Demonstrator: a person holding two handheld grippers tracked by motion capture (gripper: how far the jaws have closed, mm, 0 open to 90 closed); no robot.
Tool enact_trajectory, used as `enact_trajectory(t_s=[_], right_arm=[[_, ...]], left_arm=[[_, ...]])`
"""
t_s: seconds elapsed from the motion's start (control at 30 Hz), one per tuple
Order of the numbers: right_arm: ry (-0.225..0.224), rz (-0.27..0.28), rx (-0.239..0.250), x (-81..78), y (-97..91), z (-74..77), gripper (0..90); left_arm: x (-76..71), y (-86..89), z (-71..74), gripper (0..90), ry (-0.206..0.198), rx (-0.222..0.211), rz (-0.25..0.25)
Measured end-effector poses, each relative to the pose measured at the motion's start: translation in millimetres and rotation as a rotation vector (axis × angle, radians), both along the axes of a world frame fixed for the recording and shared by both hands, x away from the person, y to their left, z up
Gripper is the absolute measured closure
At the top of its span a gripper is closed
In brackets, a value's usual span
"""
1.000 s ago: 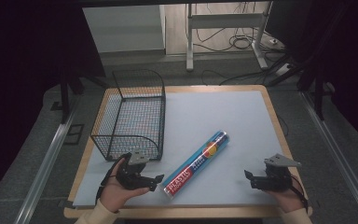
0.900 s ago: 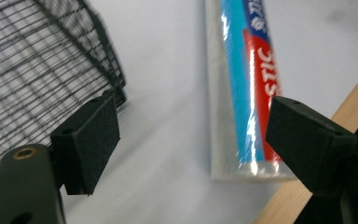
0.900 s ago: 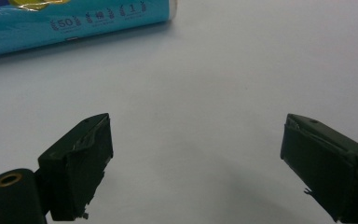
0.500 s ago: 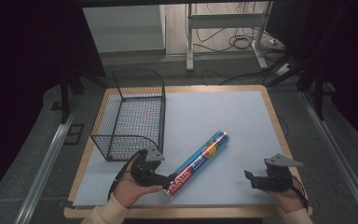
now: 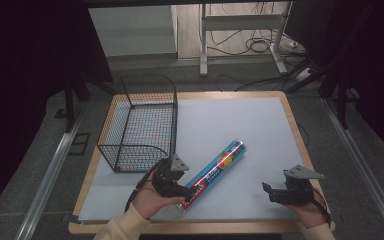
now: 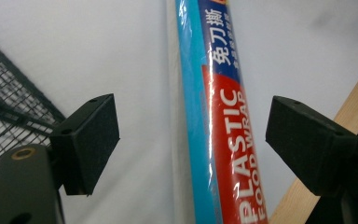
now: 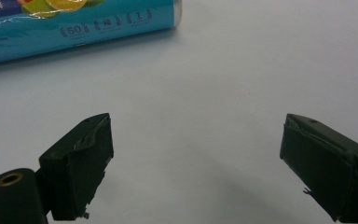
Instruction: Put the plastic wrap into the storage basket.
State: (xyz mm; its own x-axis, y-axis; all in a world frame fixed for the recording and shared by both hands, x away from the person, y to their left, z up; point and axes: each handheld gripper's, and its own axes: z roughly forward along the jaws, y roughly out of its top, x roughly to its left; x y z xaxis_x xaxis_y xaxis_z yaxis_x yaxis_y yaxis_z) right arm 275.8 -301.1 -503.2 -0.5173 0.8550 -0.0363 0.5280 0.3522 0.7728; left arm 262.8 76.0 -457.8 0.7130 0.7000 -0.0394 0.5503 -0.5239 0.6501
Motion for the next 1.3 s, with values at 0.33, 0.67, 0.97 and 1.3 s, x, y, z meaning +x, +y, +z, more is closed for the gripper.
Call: enact_trajectory(t_s=[0.33, 0.67, 0.97, 1.3], right_arm=[[0.001, 0.0, -0.001, -0.2, 0.2, -0.1, 9.6], [0.006, 0.001, -0.003, 0.0, 0.6, -0.3, 9.6], [0.008, 0.002, -0.006, 0.6, 0.5, -1.2, 9.7], [0.013, 0.004, -0.013, 0.4, 1.2, -1.8, 9.6]], left_arm=[[9.1, -22.5, 3.2, 17.4, 0.003, 0.025, -0.037], [23.1, -40.1, 3.3, 17.3, 0.032, 0.05, -0.056], [44.1, -70.0, -5.0, 17.3, 0.07, 0.106, -0.072], [68.9, -89.3, -21.7, 17.1, 0.144, 0.192, -0.066]])
